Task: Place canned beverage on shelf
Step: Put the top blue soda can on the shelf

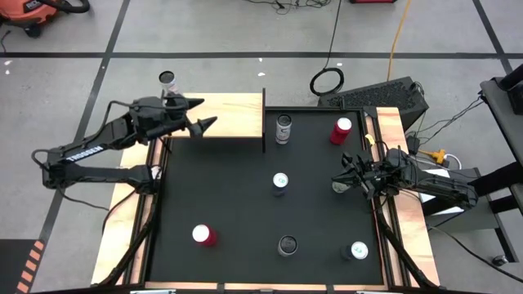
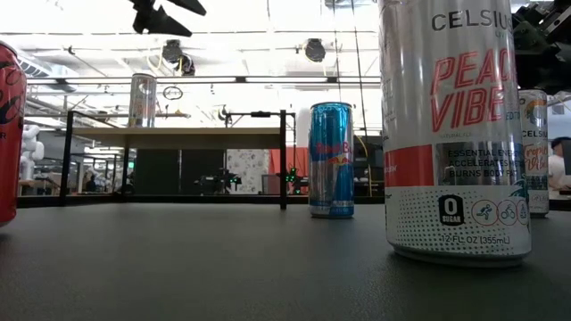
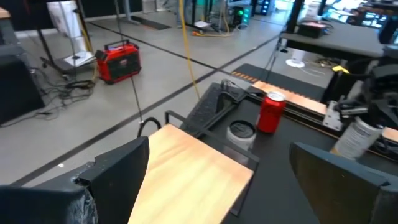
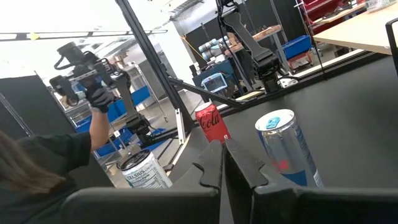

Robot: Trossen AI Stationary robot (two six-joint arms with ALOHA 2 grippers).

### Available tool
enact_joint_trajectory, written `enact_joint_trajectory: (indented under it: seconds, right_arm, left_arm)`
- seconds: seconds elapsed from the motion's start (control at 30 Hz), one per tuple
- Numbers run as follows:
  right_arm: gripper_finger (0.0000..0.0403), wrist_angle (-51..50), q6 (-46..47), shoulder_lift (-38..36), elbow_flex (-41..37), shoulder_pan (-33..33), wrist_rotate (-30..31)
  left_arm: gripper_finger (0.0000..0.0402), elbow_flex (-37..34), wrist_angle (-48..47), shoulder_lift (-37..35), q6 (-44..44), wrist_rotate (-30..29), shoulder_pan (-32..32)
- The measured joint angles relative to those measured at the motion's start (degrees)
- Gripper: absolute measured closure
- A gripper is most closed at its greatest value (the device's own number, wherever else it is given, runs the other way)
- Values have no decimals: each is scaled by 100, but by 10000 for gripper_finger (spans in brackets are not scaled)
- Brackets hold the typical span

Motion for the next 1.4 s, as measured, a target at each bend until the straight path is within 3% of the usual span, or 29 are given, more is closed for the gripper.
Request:
enact_joint_trajectory:
  seconds: [0.7,0.93,1.4]
  right_arm:
    - [403,327,185,1,-5,0,318]
    - [403,829,196,1,-5,0,306]
    - [403,860,194,1,-5,0,305]
  left_arm:
    - [10,0,-129,0,51,271,-1121]
    - [10,0,-129,0,48,271,-1252]
    - [10,0,-127,0,50,271,-1259]
